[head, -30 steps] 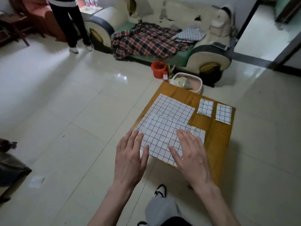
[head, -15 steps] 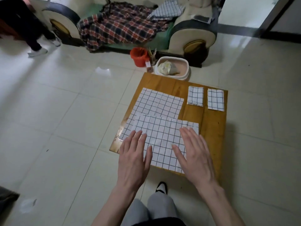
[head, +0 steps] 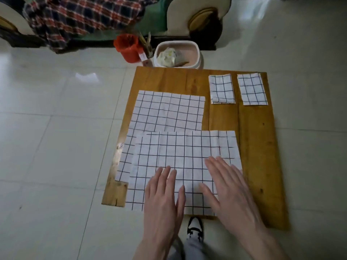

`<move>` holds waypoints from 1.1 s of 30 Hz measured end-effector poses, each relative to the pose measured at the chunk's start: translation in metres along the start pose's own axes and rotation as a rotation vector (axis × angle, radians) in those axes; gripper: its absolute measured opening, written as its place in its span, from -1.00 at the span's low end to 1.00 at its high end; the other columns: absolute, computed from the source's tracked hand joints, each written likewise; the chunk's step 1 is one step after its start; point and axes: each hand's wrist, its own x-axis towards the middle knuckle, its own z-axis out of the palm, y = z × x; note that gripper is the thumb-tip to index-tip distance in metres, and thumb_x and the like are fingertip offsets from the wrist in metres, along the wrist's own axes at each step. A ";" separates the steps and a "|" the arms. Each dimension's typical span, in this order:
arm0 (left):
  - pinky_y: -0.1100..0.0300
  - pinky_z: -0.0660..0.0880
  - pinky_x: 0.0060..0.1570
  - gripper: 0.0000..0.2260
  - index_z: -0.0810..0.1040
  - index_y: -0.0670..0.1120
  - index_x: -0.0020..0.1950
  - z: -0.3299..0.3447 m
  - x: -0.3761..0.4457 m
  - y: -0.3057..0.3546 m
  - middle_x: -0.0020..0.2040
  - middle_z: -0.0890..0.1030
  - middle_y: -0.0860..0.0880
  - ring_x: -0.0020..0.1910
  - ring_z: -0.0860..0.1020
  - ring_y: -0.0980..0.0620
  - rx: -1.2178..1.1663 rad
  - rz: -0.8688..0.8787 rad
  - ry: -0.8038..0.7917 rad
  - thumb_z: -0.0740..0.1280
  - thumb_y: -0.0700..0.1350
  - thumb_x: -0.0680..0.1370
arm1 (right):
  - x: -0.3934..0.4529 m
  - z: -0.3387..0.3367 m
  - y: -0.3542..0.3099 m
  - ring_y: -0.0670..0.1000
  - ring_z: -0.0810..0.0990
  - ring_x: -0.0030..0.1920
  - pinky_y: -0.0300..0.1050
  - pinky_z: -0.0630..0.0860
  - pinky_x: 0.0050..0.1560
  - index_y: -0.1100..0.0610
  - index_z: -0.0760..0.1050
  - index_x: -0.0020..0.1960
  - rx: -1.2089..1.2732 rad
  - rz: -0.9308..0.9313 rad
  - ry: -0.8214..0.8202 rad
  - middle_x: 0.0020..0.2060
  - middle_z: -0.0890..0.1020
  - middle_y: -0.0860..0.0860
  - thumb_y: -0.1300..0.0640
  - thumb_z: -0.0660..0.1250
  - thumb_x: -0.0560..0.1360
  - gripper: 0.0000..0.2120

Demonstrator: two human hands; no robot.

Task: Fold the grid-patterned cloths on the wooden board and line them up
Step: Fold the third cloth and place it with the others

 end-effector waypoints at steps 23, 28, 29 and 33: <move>-0.05 0.39 0.45 -0.56 0.47 -0.06 0.50 0.165 0.013 -0.042 0.51 0.48 -0.03 0.53 0.37 -0.05 0.050 0.023 -0.167 0.14 0.12 0.71 | 0.070 0.175 0.088 0.04 0.25 0.62 0.07 0.37 0.49 -0.04 0.24 0.64 -0.204 -0.051 -0.116 0.63 0.27 -0.02 -0.17 -0.04 0.69 -0.44; -0.11 0.40 0.45 -0.56 0.46 -0.06 0.52 0.168 0.018 -0.040 0.54 0.45 -0.07 0.55 0.35 -0.08 0.093 0.055 -0.168 0.19 0.10 0.70 | 0.055 0.174 0.080 0.11 0.47 0.39 0.07 0.52 0.22 0.00 0.32 0.60 -0.267 0.124 -0.031 0.44 0.45 0.08 -0.19 -0.02 0.66 -0.42; -0.12 0.40 0.45 -0.55 0.44 -0.06 0.53 0.169 0.020 -0.040 0.55 0.44 -0.08 0.55 0.35 -0.09 0.107 0.060 -0.169 0.19 0.11 0.70 | 0.051 0.174 0.077 0.11 0.48 0.36 0.07 0.52 0.22 0.01 0.33 0.60 -0.284 0.154 -0.019 0.40 0.48 0.10 -0.20 -0.02 0.65 -0.41; -0.12 0.37 0.47 -0.51 0.42 -0.10 0.55 0.174 0.026 -0.040 0.55 0.43 -0.13 0.54 0.35 -0.12 0.164 0.097 -0.170 0.15 0.12 0.69 | 0.034 0.173 0.071 0.13 0.53 0.23 0.09 0.51 0.22 0.09 0.36 0.59 -0.312 0.234 0.022 0.24 0.54 0.12 -0.21 0.02 0.65 -0.38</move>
